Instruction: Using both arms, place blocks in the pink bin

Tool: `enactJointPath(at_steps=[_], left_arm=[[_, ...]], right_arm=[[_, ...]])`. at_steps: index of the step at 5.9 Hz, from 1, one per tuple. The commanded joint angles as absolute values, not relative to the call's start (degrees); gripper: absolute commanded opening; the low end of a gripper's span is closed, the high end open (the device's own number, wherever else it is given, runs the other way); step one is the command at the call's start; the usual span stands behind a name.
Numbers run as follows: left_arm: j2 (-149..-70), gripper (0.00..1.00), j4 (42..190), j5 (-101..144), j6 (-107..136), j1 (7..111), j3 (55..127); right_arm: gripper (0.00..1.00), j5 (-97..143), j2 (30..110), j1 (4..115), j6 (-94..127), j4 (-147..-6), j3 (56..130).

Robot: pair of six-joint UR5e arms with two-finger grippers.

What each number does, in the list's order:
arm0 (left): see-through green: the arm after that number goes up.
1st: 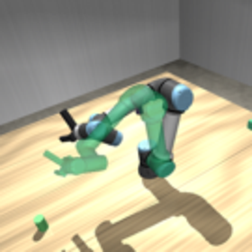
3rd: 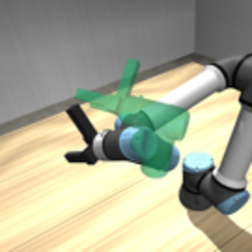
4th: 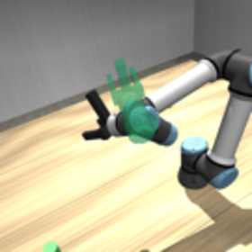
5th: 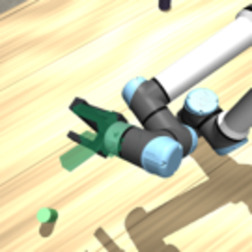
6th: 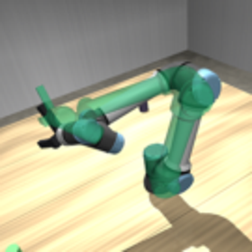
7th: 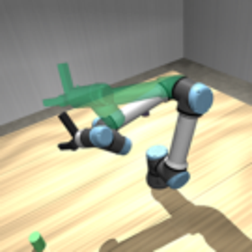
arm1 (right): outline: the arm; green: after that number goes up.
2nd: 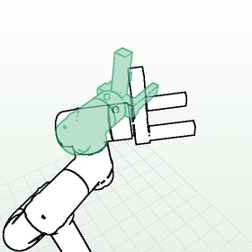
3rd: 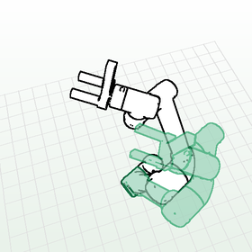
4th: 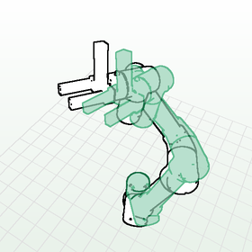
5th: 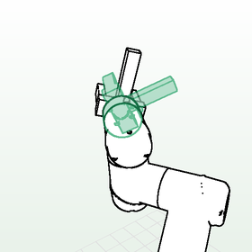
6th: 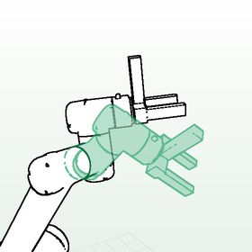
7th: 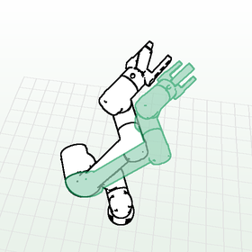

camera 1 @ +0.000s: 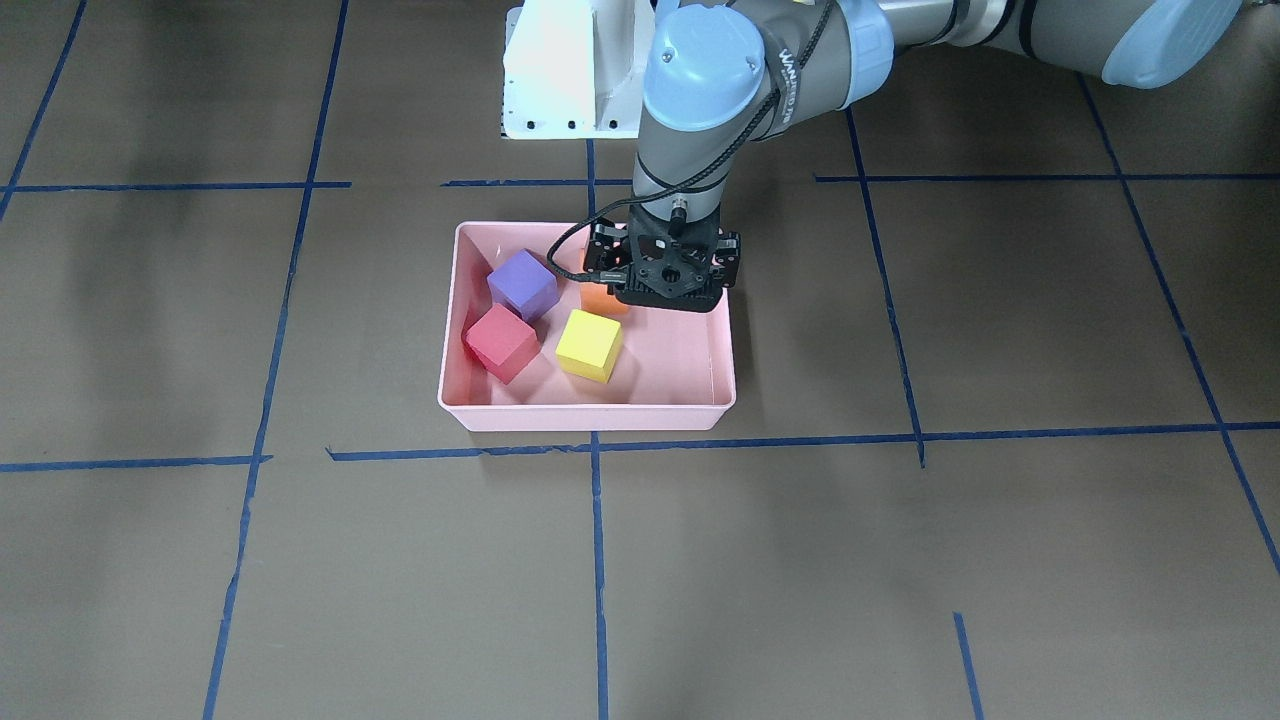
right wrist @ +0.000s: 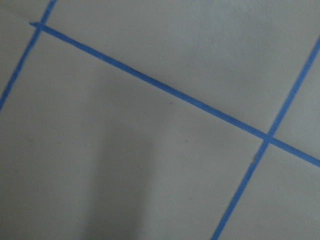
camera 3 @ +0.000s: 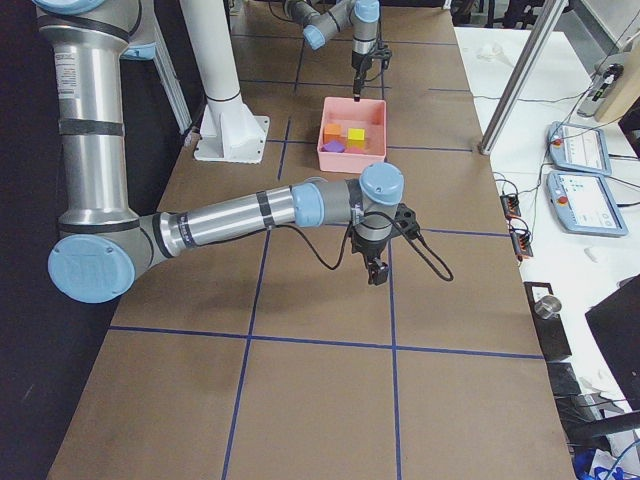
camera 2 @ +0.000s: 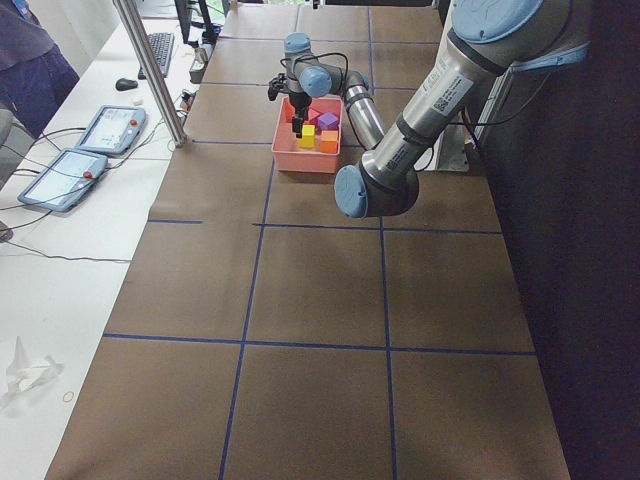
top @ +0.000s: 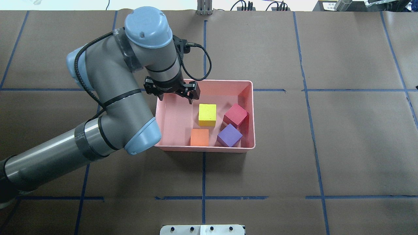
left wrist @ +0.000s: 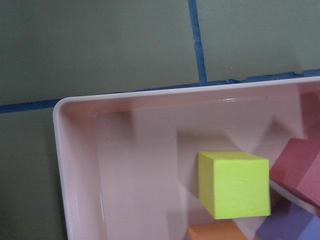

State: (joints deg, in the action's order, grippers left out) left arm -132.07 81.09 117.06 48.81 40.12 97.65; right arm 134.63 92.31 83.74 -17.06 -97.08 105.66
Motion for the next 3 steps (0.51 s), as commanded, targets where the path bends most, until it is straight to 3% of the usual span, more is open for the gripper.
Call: enactJointPath(at_steps=[1,3], left_arm=[[-121.3,1.00,80.9,121.3,33.1,48.5,102.6],[-110.0,1.00,80.4,127.0,13.5,62.9,104.0]], right_arm=[[1.00,134.2,100.3,90.4,-23.0,-97.0,105.6],[0.99,134.2,102.0,91.8,-20.9,-97.1,105.6]])
